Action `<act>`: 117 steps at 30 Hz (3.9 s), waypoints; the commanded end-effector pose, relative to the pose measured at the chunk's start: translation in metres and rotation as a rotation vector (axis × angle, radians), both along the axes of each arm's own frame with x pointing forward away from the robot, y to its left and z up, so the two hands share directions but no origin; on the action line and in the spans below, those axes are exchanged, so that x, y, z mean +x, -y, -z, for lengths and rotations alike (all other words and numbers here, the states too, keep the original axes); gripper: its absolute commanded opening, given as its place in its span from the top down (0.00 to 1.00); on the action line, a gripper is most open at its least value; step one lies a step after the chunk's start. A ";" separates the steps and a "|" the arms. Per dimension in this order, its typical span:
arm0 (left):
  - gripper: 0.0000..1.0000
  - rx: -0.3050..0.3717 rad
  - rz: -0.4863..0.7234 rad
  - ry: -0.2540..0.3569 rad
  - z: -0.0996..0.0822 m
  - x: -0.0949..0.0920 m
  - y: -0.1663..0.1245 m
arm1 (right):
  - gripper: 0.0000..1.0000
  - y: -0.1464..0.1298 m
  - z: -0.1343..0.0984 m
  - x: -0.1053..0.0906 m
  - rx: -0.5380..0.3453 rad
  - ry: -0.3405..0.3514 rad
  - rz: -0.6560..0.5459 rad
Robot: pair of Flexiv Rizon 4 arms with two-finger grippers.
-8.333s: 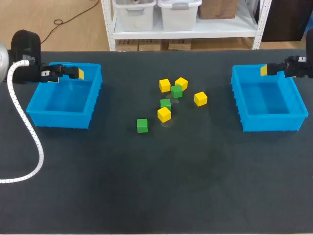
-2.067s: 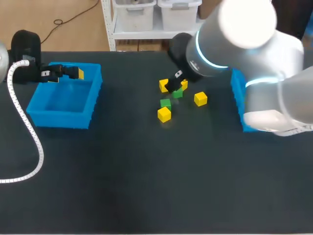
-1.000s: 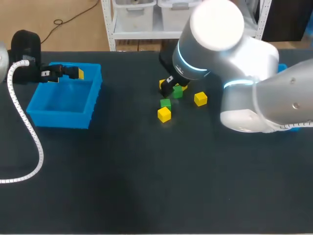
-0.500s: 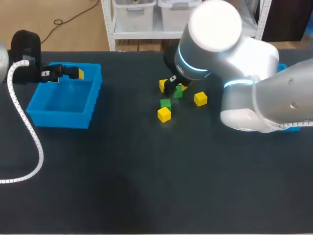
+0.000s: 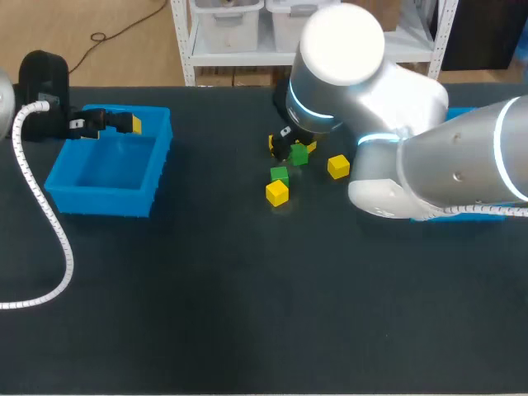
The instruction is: Put the green cubes in the right bin and the yellow cubes in the left bin.
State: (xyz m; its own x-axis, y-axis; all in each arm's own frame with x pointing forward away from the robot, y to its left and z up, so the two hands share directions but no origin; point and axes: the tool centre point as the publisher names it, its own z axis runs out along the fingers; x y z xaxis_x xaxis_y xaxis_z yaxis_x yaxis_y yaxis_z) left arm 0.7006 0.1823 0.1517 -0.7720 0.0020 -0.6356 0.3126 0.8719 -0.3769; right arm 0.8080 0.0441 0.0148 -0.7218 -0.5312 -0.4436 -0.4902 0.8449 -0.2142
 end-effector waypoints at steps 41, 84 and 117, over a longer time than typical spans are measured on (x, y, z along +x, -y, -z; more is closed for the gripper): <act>0.00 -0.008 0.005 0.007 0.002 0.000 -0.002 | 1.00 -0.006 0.028 0.018 0.169 -0.161 0.180; 0.00 -0.008 0.005 0.007 0.002 0.000 -0.002 | 1.00 0.235 -0.054 -0.021 0.078 0.003 0.608; 0.00 -0.008 0.005 0.007 0.002 0.000 -0.002 | 0.00 0.115 -0.130 0.024 -0.021 0.264 -0.093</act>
